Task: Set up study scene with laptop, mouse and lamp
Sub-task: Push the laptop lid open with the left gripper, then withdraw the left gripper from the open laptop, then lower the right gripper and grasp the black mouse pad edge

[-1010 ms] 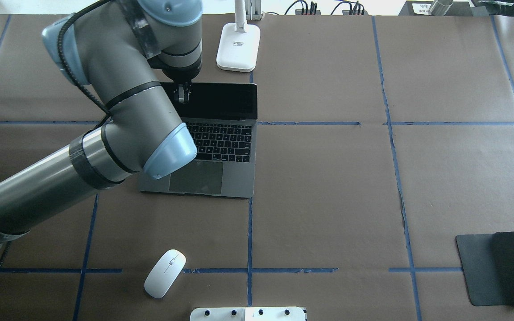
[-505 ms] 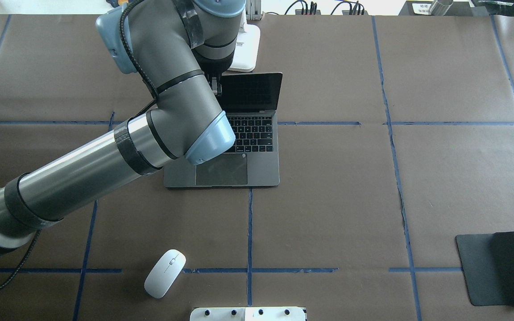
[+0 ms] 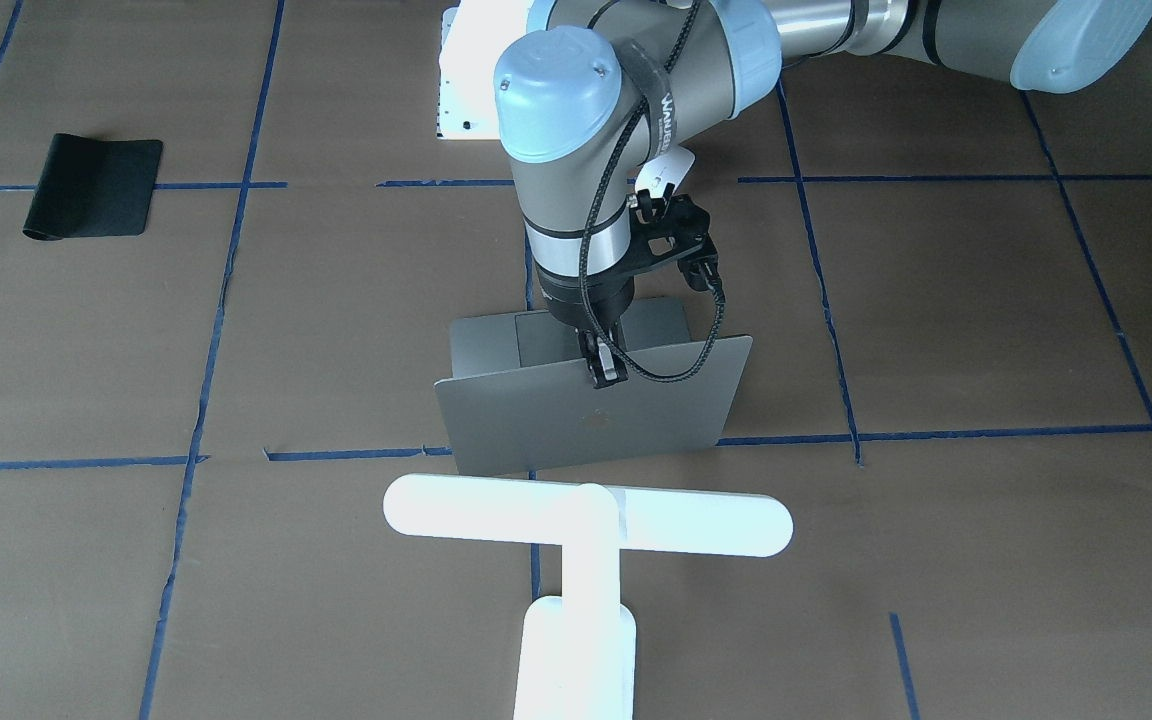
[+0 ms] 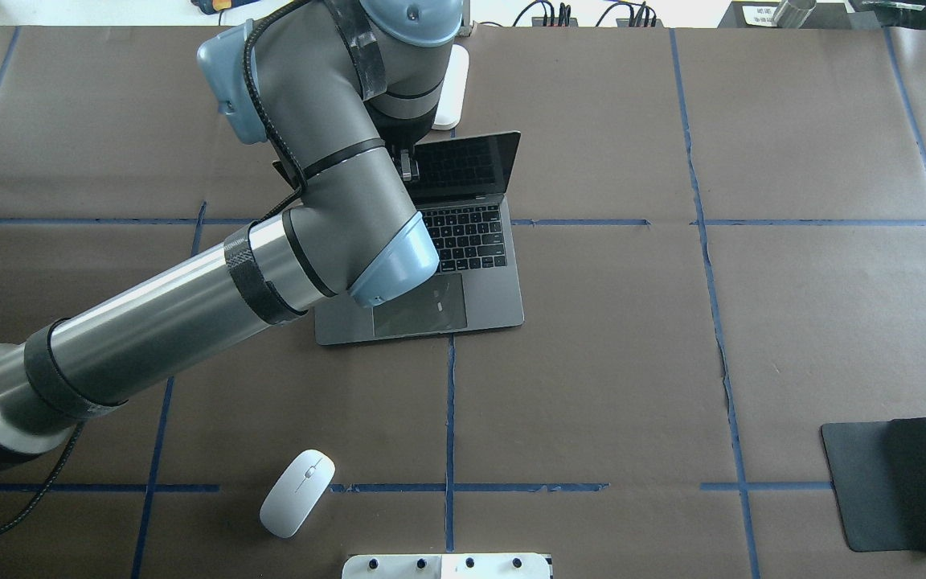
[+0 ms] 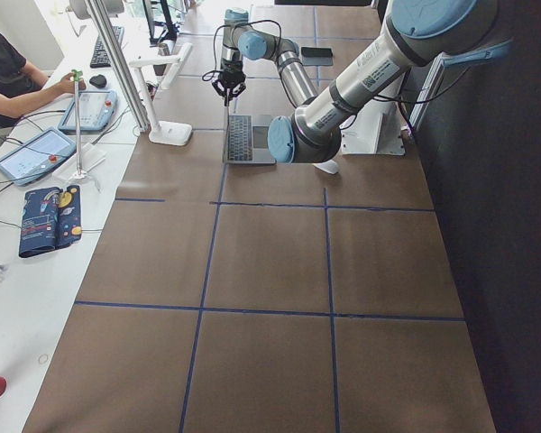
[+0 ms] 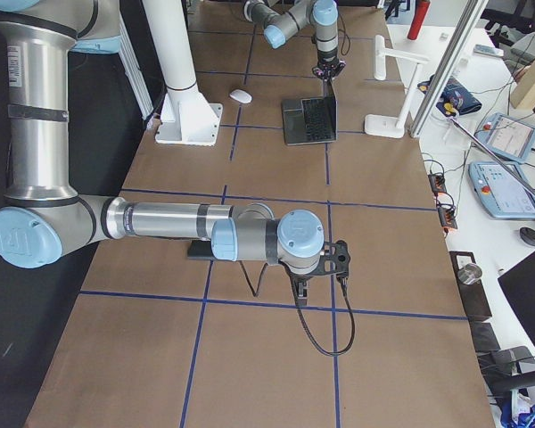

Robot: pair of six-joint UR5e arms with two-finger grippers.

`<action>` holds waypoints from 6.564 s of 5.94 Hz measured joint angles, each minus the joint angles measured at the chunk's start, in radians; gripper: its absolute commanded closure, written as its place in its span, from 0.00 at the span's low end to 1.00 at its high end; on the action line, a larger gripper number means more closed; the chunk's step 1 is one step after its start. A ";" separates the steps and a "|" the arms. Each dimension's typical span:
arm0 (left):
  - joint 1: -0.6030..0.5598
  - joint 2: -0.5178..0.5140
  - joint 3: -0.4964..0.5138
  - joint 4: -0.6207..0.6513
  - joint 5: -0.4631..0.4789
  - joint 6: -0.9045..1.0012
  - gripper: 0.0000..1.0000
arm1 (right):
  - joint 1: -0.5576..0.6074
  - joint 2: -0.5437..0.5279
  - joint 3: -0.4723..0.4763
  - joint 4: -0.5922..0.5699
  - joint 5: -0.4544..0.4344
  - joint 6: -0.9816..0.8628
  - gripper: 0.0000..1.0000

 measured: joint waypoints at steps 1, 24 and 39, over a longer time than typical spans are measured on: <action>0.007 -0.005 0.001 -0.001 0.000 -0.005 0.97 | 0.002 0.000 0.000 0.000 0.000 0.000 0.00; 0.096 0.618 -0.900 0.127 0.004 1.132 0.00 | -0.916 -0.498 0.294 0.895 -0.465 1.197 0.00; 0.125 0.614 -0.886 0.122 0.005 1.139 0.00 | -1.135 -0.594 0.099 1.246 -0.484 1.283 1.00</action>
